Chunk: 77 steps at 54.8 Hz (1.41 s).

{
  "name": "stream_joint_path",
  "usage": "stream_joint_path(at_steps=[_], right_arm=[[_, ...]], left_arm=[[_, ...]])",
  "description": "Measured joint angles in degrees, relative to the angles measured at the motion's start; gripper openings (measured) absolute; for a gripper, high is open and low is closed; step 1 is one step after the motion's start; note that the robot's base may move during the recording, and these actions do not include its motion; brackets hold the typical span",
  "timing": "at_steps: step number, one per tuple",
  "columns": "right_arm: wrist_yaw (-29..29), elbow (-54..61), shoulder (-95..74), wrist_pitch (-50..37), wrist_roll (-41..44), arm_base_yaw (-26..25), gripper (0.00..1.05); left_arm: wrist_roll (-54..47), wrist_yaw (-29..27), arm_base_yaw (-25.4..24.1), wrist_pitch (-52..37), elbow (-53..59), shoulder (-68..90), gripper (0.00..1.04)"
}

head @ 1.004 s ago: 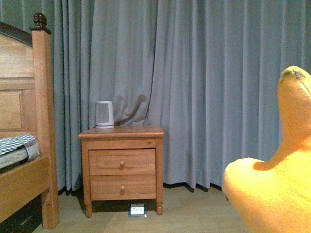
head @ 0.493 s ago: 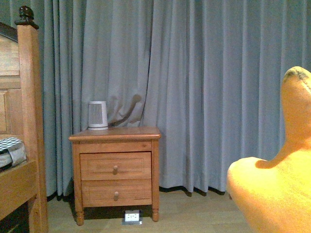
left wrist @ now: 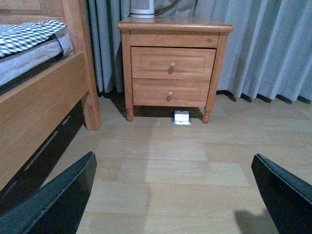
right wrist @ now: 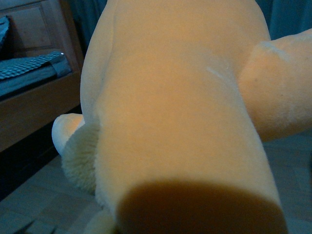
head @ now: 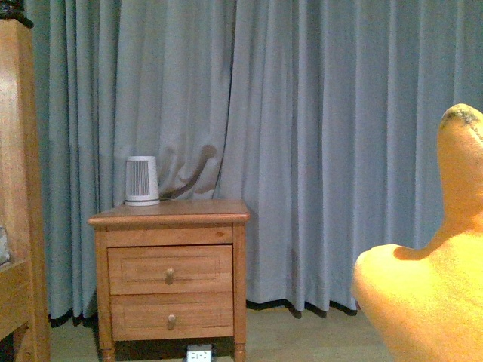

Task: Put away toys

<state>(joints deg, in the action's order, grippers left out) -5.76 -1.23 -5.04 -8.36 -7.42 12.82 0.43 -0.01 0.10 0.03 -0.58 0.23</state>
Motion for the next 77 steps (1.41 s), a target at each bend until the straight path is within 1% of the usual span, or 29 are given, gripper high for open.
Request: stream_joint_path(at_steps=[77], right_arm=[[0.00,0.00,0.00,0.00,0.02,0.04,0.21]], left_arm=[[0.00,-0.11,-0.04,0.00,0.00,0.00,0.99]])
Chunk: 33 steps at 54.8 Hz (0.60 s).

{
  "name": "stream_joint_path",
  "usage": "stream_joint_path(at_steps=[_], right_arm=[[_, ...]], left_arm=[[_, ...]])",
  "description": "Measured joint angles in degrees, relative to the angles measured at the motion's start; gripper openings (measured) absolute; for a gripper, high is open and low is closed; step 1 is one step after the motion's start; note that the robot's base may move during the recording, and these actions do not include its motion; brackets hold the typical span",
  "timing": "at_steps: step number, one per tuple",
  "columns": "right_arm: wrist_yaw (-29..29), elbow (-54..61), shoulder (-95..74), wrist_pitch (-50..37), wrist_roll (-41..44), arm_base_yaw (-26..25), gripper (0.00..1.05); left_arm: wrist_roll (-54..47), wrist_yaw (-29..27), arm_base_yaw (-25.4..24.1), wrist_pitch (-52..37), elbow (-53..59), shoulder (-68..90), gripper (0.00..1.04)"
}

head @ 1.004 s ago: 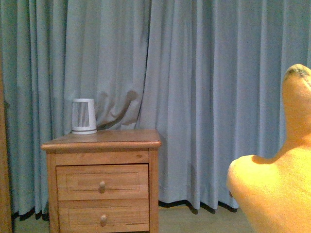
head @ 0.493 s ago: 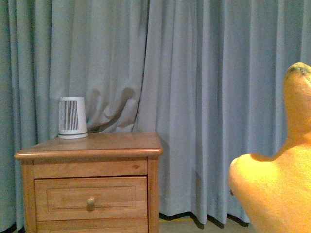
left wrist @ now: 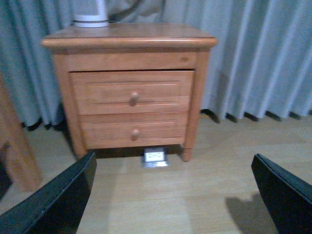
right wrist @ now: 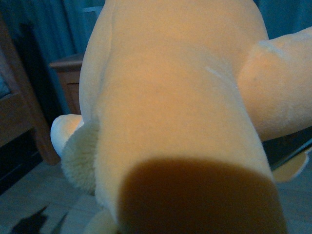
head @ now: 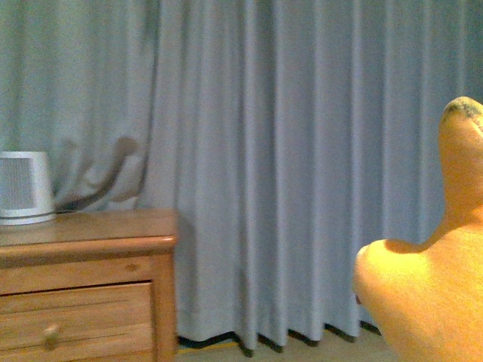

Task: Put away toys

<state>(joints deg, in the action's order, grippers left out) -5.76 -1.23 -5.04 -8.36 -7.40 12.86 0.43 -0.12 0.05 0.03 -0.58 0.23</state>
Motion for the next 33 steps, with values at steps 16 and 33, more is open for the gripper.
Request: stream_joint_path(at_steps=[16,33], right_arm=[[0.09,0.00,0.00,0.00,0.00,0.00,0.21],[0.24,0.04,0.00,0.00,-0.02,0.00,0.21]], left_arm=[[0.00,0.09,0.04,0.00,0.00,0.00,0.99],[-0.02,0.17,0.04,-0.02,0.00,0.00,0.99]])
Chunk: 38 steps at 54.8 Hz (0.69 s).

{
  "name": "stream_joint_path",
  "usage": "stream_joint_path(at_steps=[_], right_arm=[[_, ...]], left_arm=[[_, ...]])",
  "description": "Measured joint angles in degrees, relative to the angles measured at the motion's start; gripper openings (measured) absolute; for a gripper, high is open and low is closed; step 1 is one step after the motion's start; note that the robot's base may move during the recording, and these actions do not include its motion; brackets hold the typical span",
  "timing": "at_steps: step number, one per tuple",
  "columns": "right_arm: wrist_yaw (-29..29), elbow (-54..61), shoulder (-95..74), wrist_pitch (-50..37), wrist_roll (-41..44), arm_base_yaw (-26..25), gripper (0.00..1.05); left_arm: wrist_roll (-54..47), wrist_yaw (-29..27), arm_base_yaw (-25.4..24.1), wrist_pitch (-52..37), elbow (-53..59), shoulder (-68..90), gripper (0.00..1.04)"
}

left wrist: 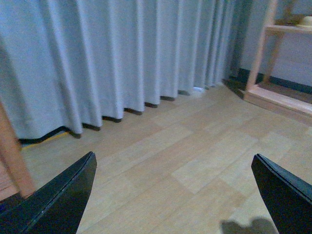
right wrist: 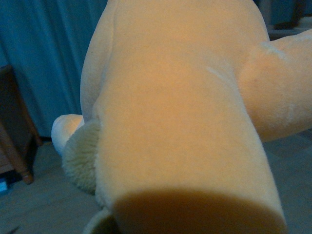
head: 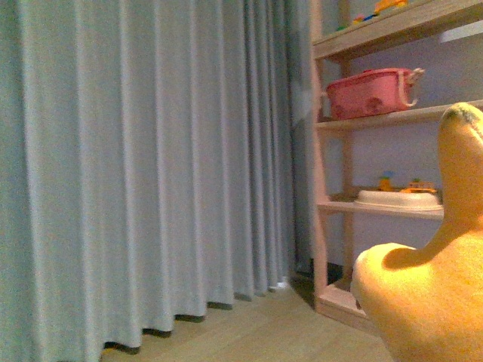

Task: Put away toys

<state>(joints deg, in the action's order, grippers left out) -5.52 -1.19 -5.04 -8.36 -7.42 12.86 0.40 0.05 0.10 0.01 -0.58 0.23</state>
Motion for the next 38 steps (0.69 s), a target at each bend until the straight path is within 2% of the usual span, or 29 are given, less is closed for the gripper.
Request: stream_joint_path(at_steps=[38], right_arm=[[-0.04,0.00,0.00,0.00,0.02,0.00,0.21]], left_arm=[[0.02,-0.11,0.00,0.02,0.00,-0.02,0.99]])
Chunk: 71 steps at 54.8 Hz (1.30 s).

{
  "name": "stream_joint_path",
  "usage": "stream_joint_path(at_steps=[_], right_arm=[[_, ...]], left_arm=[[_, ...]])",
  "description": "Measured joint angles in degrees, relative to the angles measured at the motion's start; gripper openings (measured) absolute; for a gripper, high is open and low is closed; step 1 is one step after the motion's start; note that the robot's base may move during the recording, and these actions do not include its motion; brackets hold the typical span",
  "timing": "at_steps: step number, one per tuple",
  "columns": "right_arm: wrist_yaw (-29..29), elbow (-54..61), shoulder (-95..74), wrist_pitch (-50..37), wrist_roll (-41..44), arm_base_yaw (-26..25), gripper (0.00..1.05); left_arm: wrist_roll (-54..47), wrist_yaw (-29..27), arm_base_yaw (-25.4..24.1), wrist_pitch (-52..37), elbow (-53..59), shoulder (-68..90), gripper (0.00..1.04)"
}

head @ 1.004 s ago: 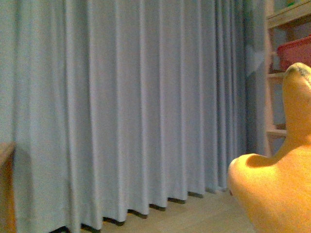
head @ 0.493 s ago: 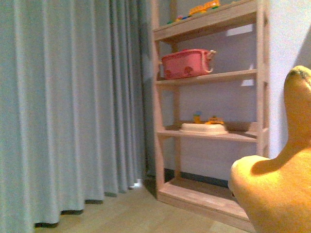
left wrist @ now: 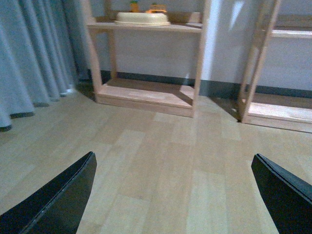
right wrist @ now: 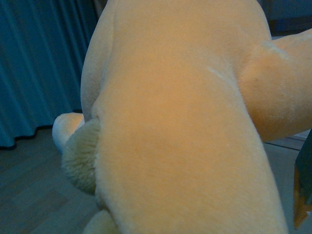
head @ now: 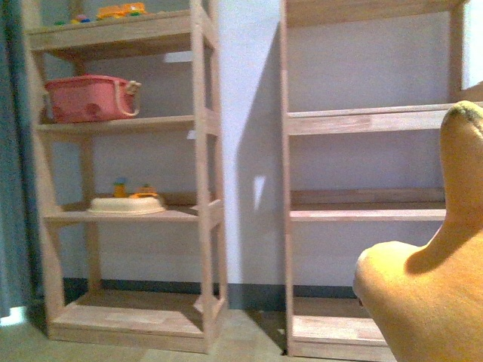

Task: Put away toys

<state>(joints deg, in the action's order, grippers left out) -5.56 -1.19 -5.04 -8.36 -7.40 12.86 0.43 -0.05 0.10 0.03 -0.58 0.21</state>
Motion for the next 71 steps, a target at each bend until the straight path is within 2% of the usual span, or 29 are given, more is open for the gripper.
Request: stream_joint_path(at_steps=[71], right_arm=[[-0.20,0.00,0.07,0.00,0.00,-0.07,0.21]], left_arm=[[-0.04,0.04,0.07,0.00,0.00,0.00,0.99]])
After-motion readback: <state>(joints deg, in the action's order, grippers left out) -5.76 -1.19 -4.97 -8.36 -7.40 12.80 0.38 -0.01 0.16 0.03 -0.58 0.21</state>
